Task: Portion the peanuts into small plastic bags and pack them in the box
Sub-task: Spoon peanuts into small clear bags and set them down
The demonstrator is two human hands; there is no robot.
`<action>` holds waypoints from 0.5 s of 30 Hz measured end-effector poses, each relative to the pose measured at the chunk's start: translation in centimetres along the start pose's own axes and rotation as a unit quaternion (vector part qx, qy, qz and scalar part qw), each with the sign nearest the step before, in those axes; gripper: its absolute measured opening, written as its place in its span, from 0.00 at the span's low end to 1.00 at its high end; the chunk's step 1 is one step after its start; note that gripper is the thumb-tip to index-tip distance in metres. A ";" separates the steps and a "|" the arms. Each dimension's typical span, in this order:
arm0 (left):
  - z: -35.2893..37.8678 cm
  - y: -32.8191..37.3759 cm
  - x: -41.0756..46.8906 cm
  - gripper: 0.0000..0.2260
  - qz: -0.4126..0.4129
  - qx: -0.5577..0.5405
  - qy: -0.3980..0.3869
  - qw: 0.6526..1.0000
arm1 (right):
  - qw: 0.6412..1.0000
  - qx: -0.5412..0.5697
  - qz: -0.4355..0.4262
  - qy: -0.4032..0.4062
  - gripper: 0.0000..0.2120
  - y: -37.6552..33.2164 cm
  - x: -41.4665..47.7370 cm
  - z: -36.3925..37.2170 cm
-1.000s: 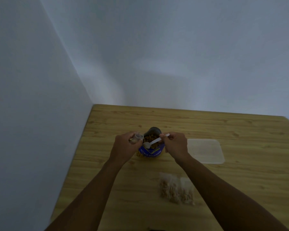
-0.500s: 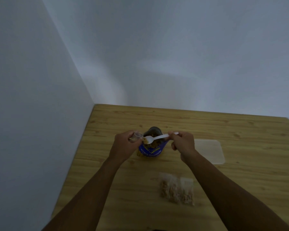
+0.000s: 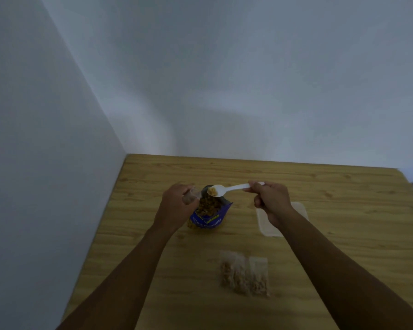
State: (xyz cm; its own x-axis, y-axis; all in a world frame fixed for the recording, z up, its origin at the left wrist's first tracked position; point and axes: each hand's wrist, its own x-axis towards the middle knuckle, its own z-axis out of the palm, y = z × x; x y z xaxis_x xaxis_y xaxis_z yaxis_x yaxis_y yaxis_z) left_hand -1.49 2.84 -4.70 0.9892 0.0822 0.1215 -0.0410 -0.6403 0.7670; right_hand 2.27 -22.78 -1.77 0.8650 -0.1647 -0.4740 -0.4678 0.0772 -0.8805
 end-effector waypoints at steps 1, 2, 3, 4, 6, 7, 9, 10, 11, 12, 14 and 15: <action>0.1 0.1 0.1 0.17 0.002 0.004 -0.005 1.000 | 1.000 0.000 -0.016 -0.006 0.08 -0.6 -0.2 0.1; 0.3 0.2 0.3 0.17 0.007 0.006 -0.008 1.000 | 0.999 -0.004 -0.034 -0.012 0.08 -1.3 -0.4 0.2; 0.5 0.2 0.4 0.17 0.012 0.008 -0.011 1.000 | 0.998 -0.012 -0.054 -0.017 0.07 -1.9 -0.6 0.4; 0.6 0.5 0.5 0.17 0.020 0.010 -0.013 1.000 | 0.997 -0.023 -0.076 -0.021 0.07 -2.5 -0.9 0.7; 0.9 1.1 0.7 0.16 0.030 0.003 -0.015 0.999 | 0.990 -0.054 -0.123 -0.029 0.07 -3.2 -1.4 1.4; 1.0 1.2 0.8 0.16 0.036 -0.003 -0.015 0.999 | 0.984 -0.082 -0.153 -0.032 0.08 -3.4 -1.7 1.9; 1.2 1.6 0.9 0.16 0.043 -0.011 -0.013 0.999 | 0.959 -0.169 -0.224 -0.036 0.08 -3.8 -2.3 2.8; 1.4 1.9 0.9 0.16 0.036 -0.018 -0.012 0.999 | 0.941 -0.212 -0.261 -0.044 0.08 -4.0 -2.7 3.1; 1.5 2.0 0.9 0.17 0.026 -0.029 -0.010 0.999 | 0.921 -0.245 -0.296 -0.059 0.07 -4.2 -3.1 3.4; 1.5 2.1 0.9 0.17 0.017 -0.040 -0.009 0.999 | 0.903 -0.266 -0.329 -0.078 0.05 -4.5 -3.4 3.7; 1.5 2.3 0.8 0.16 0.004 -0.053 -0.006 0.999 | 0.870 -0.287 -0.385 -0.108 0.03 -4.9 -3.7 3.9; 1.5 2.2 0.8 0.15 0.001 -0.058 -0.003 0.998 | 0.861 -0.289 -0.402 -0.115 0.02 -5.1 -3.7 3.8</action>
State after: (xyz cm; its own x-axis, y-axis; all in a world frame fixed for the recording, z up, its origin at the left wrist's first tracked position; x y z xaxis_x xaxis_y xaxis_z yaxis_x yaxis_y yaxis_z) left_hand -0.57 0.31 -3.84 0.9899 0.0765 0.1191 -0.0581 -0.5477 0.8347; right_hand 2.14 -18.85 4.48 0.9337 0.2674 0.2381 0.3439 -0.4849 -0.8041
